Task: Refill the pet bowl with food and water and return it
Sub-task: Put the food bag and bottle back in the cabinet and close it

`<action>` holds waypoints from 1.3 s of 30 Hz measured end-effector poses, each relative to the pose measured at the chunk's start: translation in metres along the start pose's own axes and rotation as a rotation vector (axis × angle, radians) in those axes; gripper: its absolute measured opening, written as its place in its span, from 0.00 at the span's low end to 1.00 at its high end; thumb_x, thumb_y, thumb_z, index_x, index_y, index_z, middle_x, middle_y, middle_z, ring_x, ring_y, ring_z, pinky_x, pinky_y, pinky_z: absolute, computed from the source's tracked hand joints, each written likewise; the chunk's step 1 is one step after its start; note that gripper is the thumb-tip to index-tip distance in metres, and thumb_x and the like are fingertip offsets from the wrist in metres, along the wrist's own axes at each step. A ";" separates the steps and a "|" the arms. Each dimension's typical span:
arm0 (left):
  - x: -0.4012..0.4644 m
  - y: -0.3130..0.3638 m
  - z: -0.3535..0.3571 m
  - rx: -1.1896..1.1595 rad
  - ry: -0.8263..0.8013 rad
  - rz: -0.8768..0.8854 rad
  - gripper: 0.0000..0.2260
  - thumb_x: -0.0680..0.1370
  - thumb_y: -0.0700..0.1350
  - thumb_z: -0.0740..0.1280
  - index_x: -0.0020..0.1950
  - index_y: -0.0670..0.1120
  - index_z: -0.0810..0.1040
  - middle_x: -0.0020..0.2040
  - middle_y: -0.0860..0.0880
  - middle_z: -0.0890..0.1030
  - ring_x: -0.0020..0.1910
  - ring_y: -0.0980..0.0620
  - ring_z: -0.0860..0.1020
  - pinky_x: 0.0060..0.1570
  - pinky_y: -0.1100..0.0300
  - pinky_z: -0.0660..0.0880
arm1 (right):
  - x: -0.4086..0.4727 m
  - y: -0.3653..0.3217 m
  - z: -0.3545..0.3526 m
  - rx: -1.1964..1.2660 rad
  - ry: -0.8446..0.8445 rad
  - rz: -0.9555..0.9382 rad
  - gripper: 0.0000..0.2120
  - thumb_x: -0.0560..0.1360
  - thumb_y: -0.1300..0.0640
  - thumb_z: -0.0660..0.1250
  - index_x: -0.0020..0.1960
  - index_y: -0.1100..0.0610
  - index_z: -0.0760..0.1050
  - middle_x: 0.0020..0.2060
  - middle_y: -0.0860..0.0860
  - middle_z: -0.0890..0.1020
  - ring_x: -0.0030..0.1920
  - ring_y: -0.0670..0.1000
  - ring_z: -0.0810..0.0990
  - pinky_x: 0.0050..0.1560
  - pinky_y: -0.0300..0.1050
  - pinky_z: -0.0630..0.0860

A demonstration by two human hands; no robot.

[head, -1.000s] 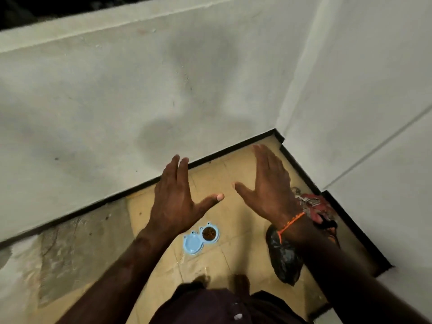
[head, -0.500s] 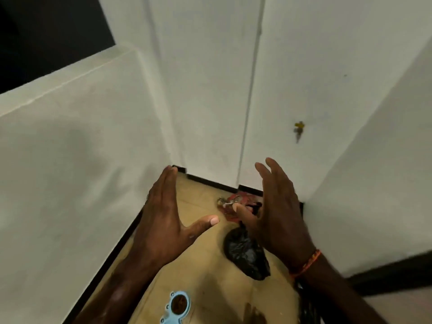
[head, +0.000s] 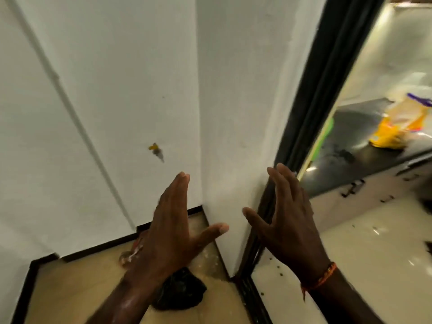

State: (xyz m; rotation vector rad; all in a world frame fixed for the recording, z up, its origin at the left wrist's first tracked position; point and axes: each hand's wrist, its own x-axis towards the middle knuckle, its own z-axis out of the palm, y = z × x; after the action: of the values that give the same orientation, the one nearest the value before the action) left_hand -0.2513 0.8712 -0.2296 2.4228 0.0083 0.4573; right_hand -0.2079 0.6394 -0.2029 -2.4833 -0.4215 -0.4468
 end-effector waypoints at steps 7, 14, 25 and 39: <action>0.036 0.058 0.050 -0.108 -0.182 0.309 0.54 0.67 0.81 0.61 0.83 0.58 0.42 0.84 0.57 0.47 0.79 0.63 0.46 0.75 0.56 0.54 | -0.043 0.046 -0.056 -0.148 0.171 0.277 0.45 0.71 0.37 0.71 0.81 0.50 0.55 0.81 0.51 0.59 0.79 0.54 0.60 0.74 0.62 0.68; 0.052 0.099 0.079 -0.155 -0.321 0.523 0.55 0.67 0.81 0.59 0.84 0.53 0.47 0.84 0.52 0.51 0.79 0.60 0.49 0.75 0.54 0.56 | -0.090 0.061 -0.090 -0.271 0.261 0.541 0.46 0.72 0.38 0.74 0.82 0.48 0.53 0.82 0.48 0.55 0.80 0.51 0.56 0.76 0.57 0.63; 0.042 0.176 0.132 -0.190 -0.406 0.653 0.55 0.66 0.83 0.58 0.84 0.54 0.47 0.85 0.53 0.49 0.81 0.57 0.47 0.77 0.50 0.56 | -0.153 0.105 -0.147 -0.296 0.317 0.751 0.48 0.73 0.37 0.73 0.82 0.48 0.50 0.82 0.48 0.54 0.81 0.51 0.53 0.78 0.55 0.60; 0.052 0.253 0.196 -0.140 -0.351 0.599 0.58 0.66 0.84 0.57 0.84 0.51 0.42 0.85 0.49 0.48 0.83 0.51 0.48 0.80 0.46 0.56 | -0.160 0.185 -0.204 -0.236 0.300 0.729 0.50 0.72 0.33 0.70 0.82 0.45 0.44 0.82 0.44 0.50 0.82 0.47 0.49 0.79 0.52 0.56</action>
State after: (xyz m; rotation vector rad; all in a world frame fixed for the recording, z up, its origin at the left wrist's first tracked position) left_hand -0.1662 0.5598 -0.1983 2.3033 -0.8869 0.2679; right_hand -0.3234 0.3427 -0.1977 -2.5099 0.6732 -0.5619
